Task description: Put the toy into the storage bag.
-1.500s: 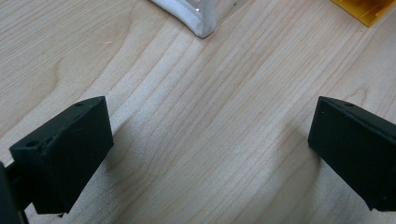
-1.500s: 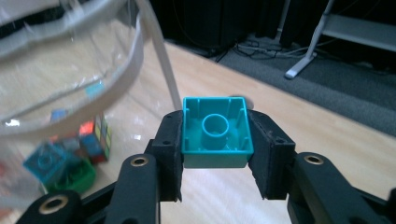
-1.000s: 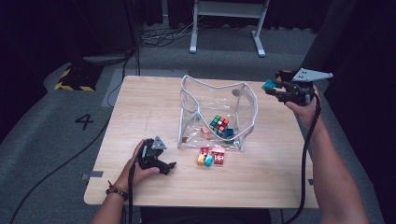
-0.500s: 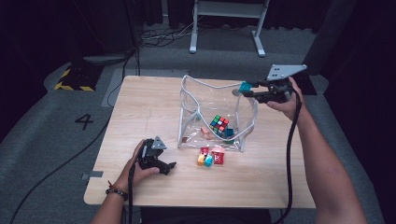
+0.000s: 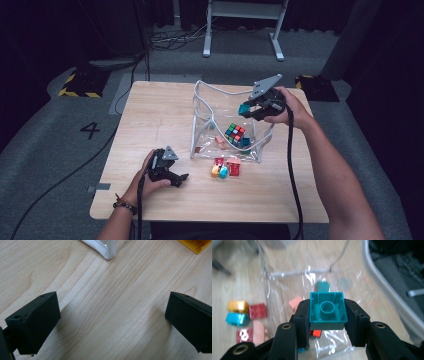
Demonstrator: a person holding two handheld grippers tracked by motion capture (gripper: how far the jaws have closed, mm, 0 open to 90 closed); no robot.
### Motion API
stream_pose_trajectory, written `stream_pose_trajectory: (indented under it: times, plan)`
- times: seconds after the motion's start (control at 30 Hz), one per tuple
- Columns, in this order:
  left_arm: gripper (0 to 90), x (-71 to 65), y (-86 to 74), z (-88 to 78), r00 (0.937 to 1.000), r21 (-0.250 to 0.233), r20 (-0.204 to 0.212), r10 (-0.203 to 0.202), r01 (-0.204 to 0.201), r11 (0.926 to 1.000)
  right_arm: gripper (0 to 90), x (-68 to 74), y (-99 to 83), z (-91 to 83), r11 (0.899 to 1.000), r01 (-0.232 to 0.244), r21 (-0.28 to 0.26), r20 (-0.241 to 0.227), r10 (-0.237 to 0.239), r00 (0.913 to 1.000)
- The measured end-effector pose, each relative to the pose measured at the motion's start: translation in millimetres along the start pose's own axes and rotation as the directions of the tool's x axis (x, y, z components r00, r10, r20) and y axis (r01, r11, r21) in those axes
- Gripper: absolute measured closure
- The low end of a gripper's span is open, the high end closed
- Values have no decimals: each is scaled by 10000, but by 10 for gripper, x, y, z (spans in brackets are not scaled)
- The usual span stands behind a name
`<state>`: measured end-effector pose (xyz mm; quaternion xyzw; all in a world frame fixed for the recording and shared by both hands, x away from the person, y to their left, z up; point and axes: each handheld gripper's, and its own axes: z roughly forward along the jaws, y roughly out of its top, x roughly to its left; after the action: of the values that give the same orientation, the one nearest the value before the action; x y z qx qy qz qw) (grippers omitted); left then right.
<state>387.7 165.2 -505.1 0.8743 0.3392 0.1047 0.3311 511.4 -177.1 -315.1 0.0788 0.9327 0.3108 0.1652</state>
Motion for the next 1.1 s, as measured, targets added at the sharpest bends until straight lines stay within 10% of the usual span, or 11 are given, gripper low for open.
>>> stream_pose_trajectory:
  times: [0.43, 0.83, 1.1]
  plan:
    - [0, -2, 0, 1, 10000, -12, 1, -22, 22, 10000, 595, -123, -281, -12, 9698, -146, 2436, -129, 183, 9998]
    - [0, -1, -1, 2, 10000, -17, -8, -8, 8, 10000, 594, -142, -398, -134, 9599, -215, 2796, -135, 264, 9996]
    - [1, -2, 0, 1, 10000, -13, 1, -24, 24, 10000, 585, -121, -418, -185, 9730, -296, 2290, -107, 329, 9994]
